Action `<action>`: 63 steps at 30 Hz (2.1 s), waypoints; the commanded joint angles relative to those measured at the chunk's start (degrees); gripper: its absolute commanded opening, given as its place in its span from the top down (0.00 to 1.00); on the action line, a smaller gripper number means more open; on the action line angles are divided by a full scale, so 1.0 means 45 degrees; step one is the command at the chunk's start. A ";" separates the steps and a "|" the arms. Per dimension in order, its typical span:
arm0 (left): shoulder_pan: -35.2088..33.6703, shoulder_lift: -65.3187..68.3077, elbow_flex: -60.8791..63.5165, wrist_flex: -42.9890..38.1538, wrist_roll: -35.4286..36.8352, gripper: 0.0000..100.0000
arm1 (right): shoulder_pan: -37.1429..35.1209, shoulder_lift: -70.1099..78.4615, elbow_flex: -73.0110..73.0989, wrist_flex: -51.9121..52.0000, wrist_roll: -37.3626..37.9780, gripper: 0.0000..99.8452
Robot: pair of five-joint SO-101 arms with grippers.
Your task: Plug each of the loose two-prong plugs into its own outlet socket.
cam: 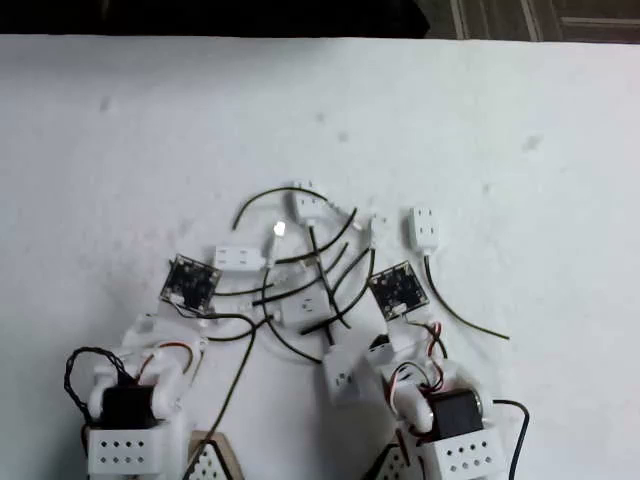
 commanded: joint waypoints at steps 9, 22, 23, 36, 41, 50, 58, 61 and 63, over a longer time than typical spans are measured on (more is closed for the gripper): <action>-0.1495 0.0166 -0.1153 0.0215 -0.0078 0.97 | 0.0029 -0.0147 0.0137 0.0029 -0.0039 0.98; -0.2471 0.0186 -0.6564 0.0313 -0.0059 0.97 | 0.0010 -0.0147 0.0137 0.0029 -0.0039 0.98; -0.2217 0.0186 -0.6681 0.0391 -0.0059 0.97 | 0.0010 -0.0147 0.0137 0.0029 -0.0039 0.98; -0.1221 0.0244 -0.7834 0.0664 -0.1407 0.82 | 0.0029 -0.0147 0.0137 0.0029 -0.0039 0.98; -0.1241 0.0283 -0.7873 0.0664 -0.1563 0.79 | 0.0029 -0.0147 0.0137 0.0029 -0.0039 0.98; -0.1221 0.5167 -0.9963 0.0918 -0.3243 0.79 | 0.0029 -0.0147 0.0137 0.0029 -0.0039 0.98; -0.0244 0.9719 -1.2698 0.1211 -0.6154 0.79 | 0.0010 -0.0147 0.0137 0.0029 -0.0098 0.98; 0.0420 1.1399 -1.3167 0.1192 -0.7248 0.74 | -0.0010 -0.0147 0.0137 0.0029 -0.0078 0.98; 0.0694 1.2571 -1.3675 0.0996 -0.7502 0.72 | -0.0010 -0.0147 0.0137 0.0029 -0.0078 0.98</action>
